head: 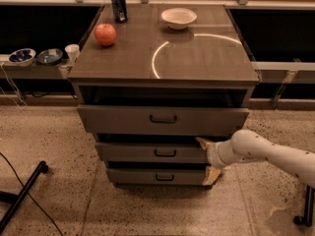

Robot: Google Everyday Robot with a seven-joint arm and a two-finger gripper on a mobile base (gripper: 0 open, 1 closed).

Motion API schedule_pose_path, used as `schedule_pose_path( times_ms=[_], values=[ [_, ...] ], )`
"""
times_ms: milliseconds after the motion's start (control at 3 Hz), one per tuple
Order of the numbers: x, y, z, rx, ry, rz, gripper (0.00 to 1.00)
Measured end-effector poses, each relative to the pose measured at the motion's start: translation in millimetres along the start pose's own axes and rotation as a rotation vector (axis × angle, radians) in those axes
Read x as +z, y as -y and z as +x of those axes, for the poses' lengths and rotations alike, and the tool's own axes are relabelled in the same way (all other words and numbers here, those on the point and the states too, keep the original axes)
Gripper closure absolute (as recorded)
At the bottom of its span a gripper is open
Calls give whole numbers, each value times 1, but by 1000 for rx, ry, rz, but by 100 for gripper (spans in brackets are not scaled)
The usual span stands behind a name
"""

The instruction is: Open middle drawer

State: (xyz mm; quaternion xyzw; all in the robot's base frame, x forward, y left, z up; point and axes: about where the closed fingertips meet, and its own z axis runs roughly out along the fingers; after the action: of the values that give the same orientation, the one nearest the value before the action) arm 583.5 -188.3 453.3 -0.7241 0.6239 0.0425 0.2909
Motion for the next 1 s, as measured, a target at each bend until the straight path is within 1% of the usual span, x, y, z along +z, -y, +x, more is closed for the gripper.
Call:
schedule_pose_path(
  times_ms=[333, 667, 1000],
  values=[
    [7, 8, 6, 18, -12, 15, 0],
    [16, 15, 13, 35, -24, 17, 0],
    [37, 17, 22, 70, -27, -17, 15]
  ],
)
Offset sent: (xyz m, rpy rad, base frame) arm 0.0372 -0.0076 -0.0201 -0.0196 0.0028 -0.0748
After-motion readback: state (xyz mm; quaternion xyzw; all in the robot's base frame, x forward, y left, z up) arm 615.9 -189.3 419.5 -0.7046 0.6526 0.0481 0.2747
